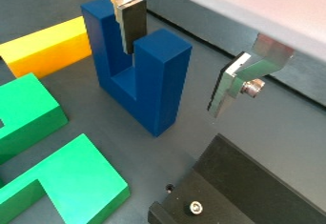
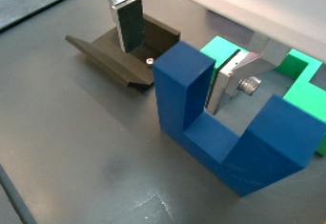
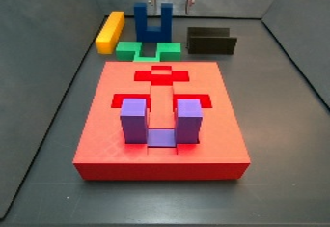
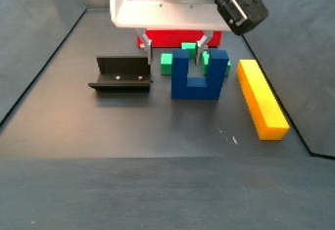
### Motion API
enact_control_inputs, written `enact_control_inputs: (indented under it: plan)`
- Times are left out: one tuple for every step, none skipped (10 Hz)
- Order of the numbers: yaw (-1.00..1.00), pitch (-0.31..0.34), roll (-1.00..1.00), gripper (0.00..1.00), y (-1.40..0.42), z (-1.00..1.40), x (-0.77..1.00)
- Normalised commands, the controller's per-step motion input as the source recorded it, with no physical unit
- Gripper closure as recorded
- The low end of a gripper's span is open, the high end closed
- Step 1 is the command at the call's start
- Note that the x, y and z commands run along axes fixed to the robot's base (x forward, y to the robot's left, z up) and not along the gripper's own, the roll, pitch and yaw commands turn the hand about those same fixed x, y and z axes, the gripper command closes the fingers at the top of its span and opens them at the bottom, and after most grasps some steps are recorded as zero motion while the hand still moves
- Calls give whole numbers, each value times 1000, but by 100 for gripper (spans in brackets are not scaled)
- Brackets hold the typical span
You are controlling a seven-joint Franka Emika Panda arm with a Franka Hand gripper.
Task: Pick up the blue object. Move up. Move to above the board. Insert the blue object.
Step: Pick up the blue object.
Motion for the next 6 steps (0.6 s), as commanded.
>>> enact_control_inputs:
  plan:
    - [0, 0, 0, 0, -23, -54, 43]
    - [0, -51, 0, 0, -66, -246, 6]
    - [0, 0, 0, 0, 51, 0, 0]
    - [0, 0, -30, 0, 106, 0, 0]
    - [0, 0, 0, 0, 0, 0, 0]
    - [0, 0, 0, 100, 0, 0, 0]
